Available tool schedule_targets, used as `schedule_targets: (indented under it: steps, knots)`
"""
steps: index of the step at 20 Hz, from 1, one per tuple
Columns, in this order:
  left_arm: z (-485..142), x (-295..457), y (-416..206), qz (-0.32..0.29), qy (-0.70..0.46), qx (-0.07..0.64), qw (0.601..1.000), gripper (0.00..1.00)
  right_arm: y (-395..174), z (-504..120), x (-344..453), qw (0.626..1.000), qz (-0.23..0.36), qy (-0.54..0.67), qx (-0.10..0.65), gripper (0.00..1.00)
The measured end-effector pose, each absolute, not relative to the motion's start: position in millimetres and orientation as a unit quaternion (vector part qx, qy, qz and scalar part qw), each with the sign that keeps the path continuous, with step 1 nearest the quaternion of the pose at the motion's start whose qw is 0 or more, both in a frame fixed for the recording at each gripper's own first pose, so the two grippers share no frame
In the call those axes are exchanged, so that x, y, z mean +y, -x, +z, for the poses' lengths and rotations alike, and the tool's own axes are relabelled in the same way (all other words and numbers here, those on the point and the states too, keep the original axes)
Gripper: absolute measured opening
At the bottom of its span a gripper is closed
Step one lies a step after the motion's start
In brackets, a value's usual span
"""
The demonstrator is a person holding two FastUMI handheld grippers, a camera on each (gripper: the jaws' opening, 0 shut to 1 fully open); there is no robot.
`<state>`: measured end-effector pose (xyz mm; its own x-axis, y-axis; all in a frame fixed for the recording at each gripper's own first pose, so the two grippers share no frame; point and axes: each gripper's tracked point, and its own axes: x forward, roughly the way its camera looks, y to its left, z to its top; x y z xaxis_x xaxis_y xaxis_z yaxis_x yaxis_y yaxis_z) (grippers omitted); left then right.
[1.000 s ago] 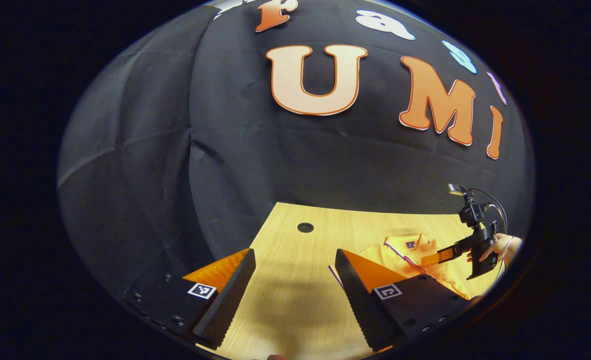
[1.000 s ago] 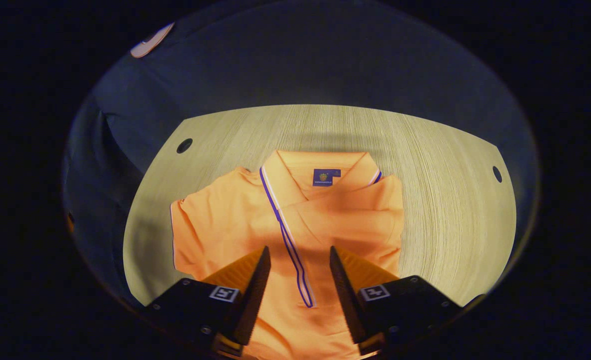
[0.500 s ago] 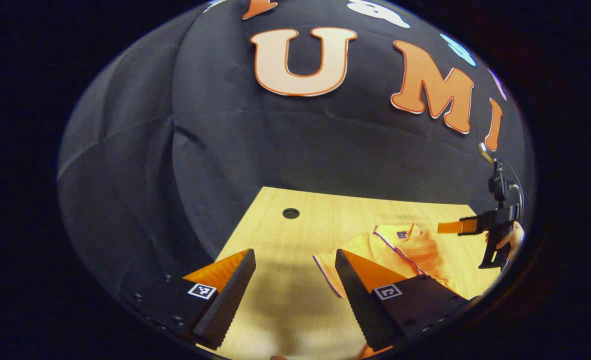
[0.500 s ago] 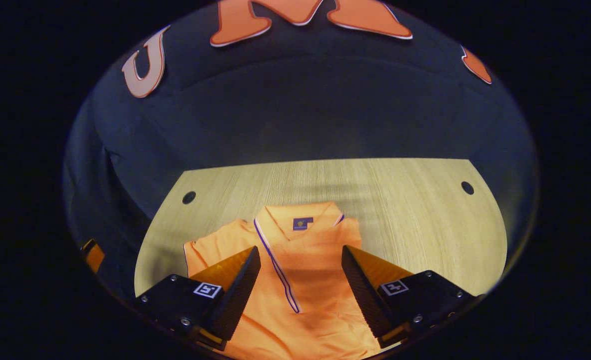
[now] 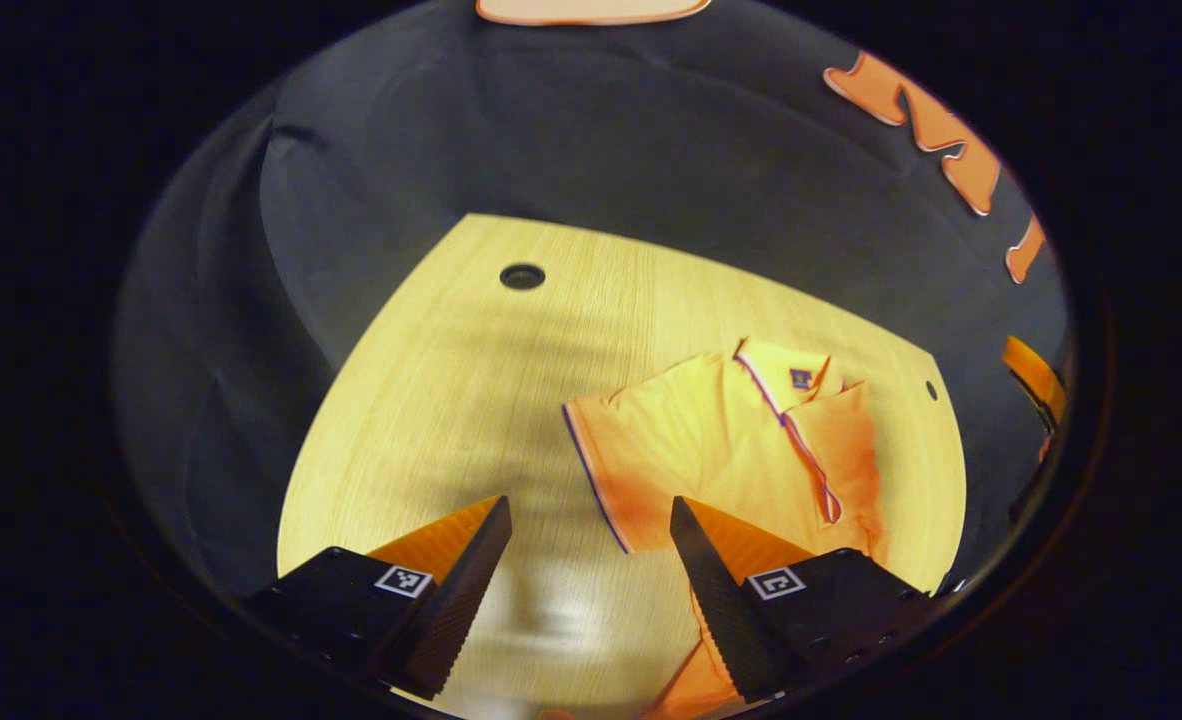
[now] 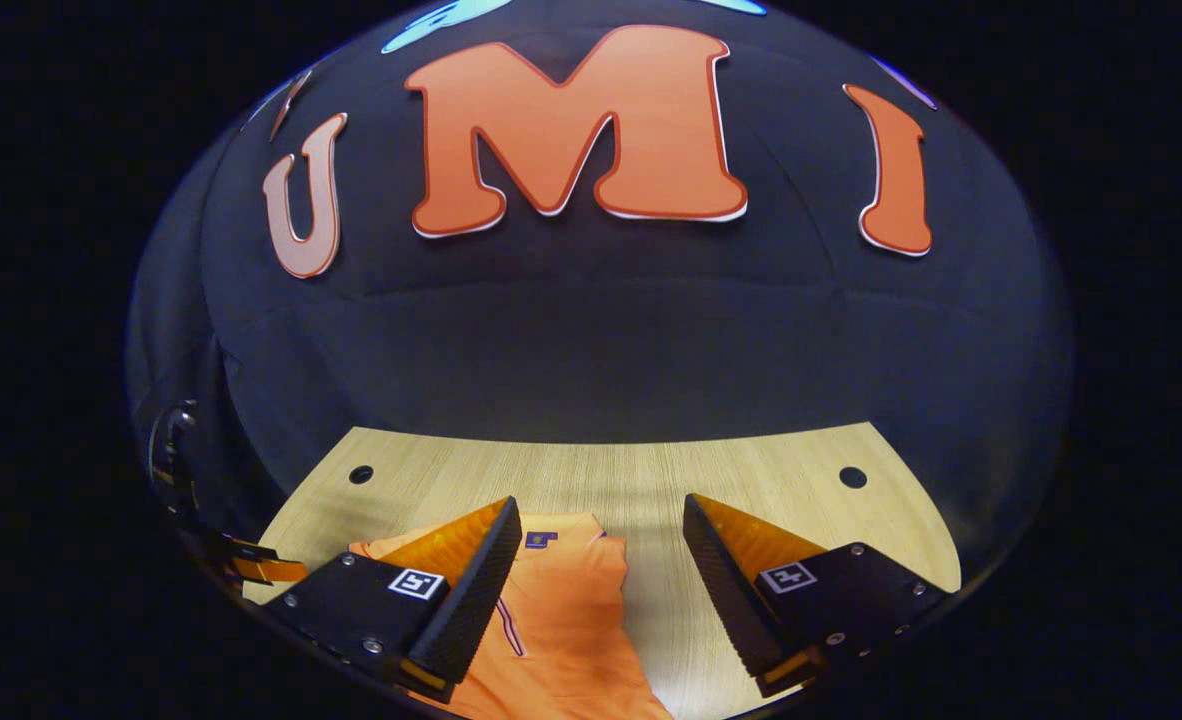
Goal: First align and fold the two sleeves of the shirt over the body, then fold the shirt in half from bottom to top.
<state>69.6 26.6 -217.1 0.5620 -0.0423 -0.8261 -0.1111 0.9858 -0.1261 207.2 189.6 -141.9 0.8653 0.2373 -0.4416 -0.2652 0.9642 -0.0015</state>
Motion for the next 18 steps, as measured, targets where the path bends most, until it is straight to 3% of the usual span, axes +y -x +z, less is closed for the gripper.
schedule_targets:
  steps: [6, 15, 16, 17, 18]
  knots:
    - [-268, 22, -107, 0.053, 0.074, 0.541, 0.836, 0.97, -194, -120, 162, 0.964, 0.151, 0.018, 0.219, 0.99]
    - [-292, 26, -112, 0.085, 0.054, 0.568, 0.817, 0.96, -190, -133, 128, 0.957, 0.148, -0.014, 0.249, 0.99]
    - [-292, 25, -113, 0.088, 0.055, 0.566, 0.818, 0.89, -190, -134, 124, 0.957, 0.146, -0.017, 0.250, 0.99]
    - [-292, 25, -113, 0.090, 0.055, 0.566, 0.817, 0.72, -191, -134, 119, 0.957, 0.142, -0.017, 0.251, 0.99]
    - [-290, 22, -114, 0.082, 0.056, 0.566, 0.818, 0.64, -191, -134, 118, 0.958, 0.141, -0.017, 0.250, 0.99]
